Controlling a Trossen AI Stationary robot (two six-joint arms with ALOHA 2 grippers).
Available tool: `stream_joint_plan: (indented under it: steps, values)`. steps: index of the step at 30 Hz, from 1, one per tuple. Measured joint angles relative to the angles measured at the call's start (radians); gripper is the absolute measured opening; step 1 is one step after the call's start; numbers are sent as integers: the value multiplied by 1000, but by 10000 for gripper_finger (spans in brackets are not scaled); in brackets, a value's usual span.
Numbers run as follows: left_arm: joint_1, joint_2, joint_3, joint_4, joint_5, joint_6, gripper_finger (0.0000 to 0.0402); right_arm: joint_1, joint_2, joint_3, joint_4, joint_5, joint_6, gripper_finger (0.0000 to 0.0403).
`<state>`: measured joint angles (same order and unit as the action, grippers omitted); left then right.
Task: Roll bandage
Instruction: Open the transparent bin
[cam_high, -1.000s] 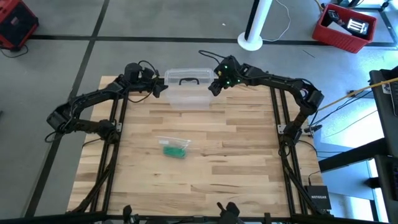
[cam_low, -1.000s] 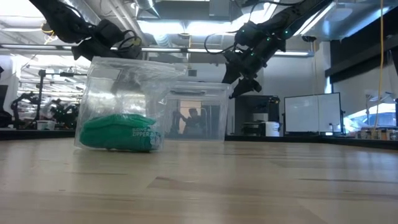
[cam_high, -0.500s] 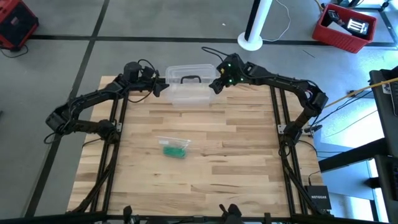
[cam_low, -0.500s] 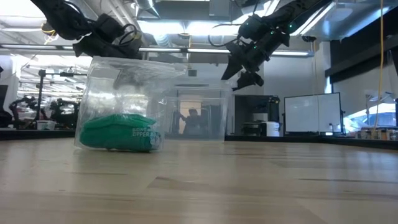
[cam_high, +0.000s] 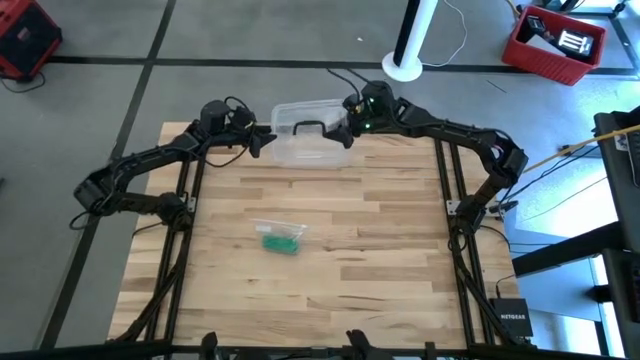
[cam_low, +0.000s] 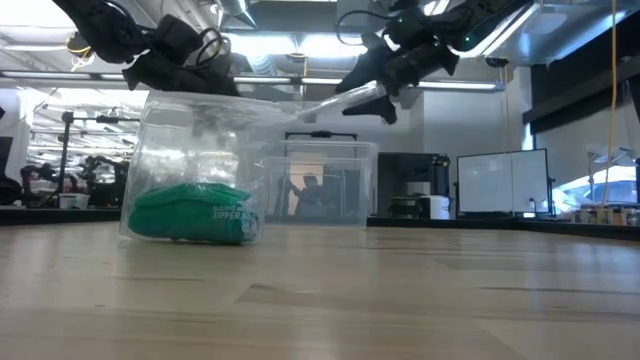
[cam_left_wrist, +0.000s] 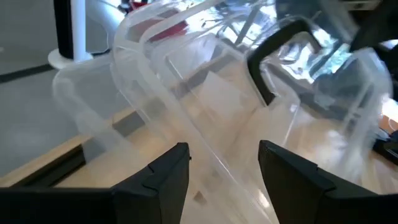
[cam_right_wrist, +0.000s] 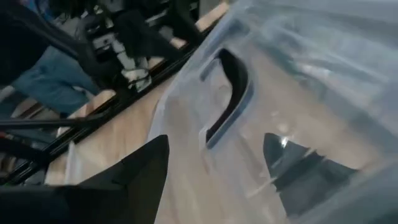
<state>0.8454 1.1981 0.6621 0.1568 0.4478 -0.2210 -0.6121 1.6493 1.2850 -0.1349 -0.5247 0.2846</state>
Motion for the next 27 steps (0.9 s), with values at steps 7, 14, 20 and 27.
stream_joint_plan:
  steps: [7,14,20,27]
  values:
    - [-8,0,0,3,-5,20,182,-2,1,-1,10,-5,-7,209]
    - [-8,-18,0,0,-4,50,182,-2,-9,-2,11,1,-35,17]
    - [-10,-109,1,17,10,72,182,22,-54,-4,7,43,-60,11]
    - [-21,-235,1,-56,-1,111,182,75,-145,-4,-29,42,-79,9]
